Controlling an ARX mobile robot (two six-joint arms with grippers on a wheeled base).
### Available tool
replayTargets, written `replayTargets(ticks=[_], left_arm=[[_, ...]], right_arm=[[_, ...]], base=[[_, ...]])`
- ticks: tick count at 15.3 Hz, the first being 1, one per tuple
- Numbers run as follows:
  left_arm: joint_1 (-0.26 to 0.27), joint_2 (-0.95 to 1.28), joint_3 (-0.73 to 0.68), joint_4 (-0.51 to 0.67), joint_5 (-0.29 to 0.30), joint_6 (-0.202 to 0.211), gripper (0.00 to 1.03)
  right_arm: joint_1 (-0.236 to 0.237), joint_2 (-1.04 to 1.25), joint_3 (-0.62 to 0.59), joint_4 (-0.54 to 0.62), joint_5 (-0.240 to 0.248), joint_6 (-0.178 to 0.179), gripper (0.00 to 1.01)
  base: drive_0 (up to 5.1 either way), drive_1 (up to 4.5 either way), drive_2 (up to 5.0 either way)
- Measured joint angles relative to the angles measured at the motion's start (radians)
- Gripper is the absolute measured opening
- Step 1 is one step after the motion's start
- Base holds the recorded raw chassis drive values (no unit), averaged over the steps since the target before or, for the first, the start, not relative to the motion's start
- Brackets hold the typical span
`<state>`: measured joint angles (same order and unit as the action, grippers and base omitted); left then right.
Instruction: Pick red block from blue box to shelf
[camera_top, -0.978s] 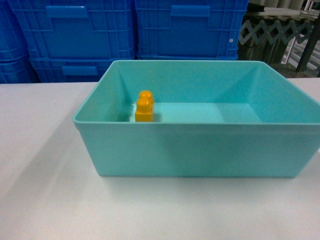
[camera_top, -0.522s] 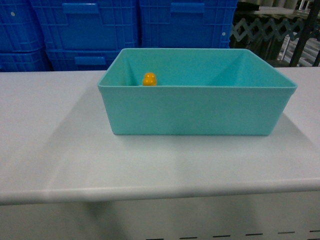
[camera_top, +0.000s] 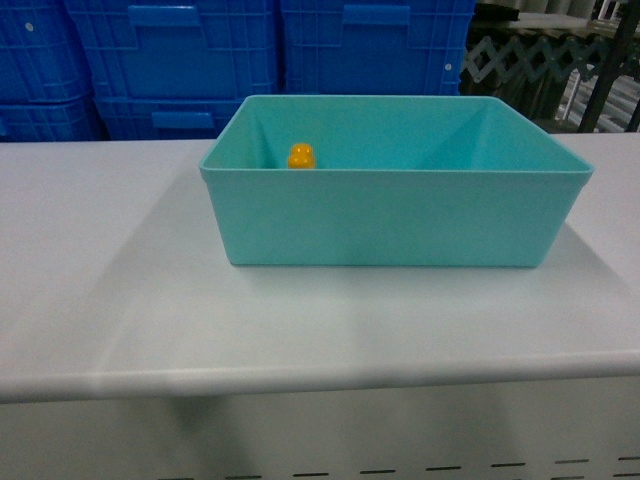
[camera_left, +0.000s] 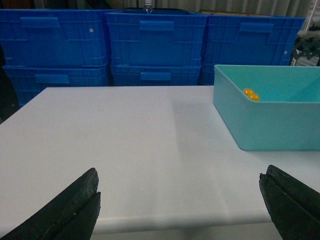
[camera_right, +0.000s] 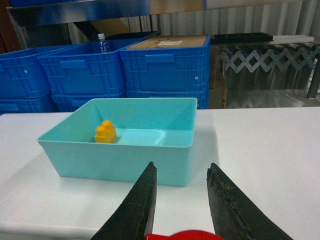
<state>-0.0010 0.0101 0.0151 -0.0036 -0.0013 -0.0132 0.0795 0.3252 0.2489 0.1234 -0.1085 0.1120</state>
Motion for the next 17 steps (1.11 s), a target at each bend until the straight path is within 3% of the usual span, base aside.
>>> replayTargets(ticks=[17], left_arm=[[0.000,0.000,0.000,0.000,0.000,0.000,0.98]], right_arm=[[0.000,0.000,0.000,0.000,0.000,0.000,0.26]], base=[[0.0,0.00,0.0]])
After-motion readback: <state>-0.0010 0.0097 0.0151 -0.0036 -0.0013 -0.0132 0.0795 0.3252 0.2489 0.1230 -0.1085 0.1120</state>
